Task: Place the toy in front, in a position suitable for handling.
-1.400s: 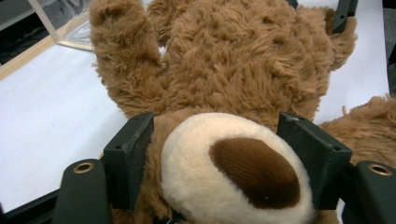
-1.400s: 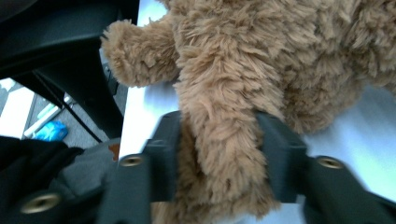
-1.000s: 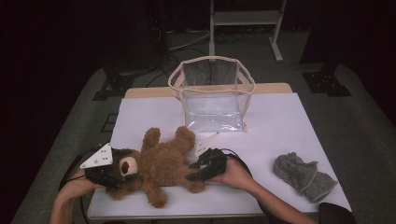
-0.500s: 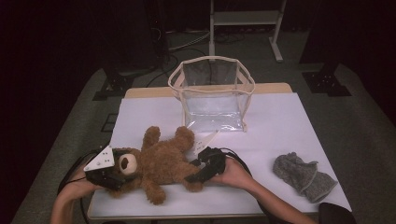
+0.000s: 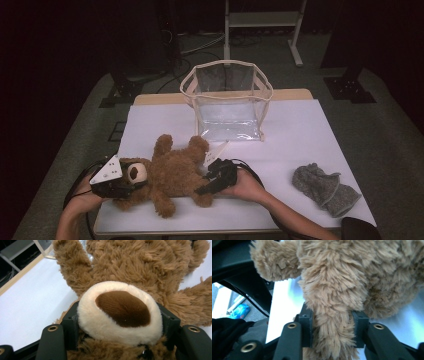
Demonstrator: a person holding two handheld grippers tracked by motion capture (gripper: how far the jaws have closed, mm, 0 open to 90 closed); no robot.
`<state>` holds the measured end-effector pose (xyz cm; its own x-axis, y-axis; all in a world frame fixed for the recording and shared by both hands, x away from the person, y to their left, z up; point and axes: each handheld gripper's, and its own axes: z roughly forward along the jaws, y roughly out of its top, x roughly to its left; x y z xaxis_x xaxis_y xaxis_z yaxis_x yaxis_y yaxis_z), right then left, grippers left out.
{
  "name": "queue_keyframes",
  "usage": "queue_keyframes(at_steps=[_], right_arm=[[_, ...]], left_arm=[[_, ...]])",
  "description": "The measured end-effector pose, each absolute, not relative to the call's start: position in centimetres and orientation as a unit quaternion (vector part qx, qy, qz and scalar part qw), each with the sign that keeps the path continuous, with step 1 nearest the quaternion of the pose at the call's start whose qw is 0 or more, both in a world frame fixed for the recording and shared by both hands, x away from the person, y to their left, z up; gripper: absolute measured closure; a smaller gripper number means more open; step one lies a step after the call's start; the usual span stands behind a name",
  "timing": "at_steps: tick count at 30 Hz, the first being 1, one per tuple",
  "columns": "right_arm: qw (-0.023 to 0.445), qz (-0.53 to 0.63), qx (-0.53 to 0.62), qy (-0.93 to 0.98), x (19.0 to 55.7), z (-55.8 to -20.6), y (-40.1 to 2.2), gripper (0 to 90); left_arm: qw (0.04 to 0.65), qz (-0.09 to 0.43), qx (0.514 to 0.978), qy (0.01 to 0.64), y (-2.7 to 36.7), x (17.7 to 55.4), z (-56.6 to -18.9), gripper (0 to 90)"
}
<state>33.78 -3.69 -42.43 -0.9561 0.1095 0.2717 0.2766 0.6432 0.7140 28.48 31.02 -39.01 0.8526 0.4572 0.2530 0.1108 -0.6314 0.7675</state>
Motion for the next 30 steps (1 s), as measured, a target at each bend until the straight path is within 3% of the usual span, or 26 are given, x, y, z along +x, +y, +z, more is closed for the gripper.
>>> queue_keyframes(at_steps=[5,22,30], right_arm=[[0.105,-0.416,-0.101,-0.897,33.6,-41.5,-3.9,67.7],[0.077,-0.435,-0.082,-0.894,32.5,-37.7,-5.5,68.9],[0.045,-0.435,-0.081,-0.896,30.9,-34.6,-8.8,68.9]], left_arm=[[0.402,0.223,0.874,0.157,30.9,28.5,-38.4,36.1],[0.434,0.247,0.858,0.12,29.8,27.8,-34.0,36.5],[0.457,0.247,0.85,0.085,27.5,28.2,-32.3,36.4]])
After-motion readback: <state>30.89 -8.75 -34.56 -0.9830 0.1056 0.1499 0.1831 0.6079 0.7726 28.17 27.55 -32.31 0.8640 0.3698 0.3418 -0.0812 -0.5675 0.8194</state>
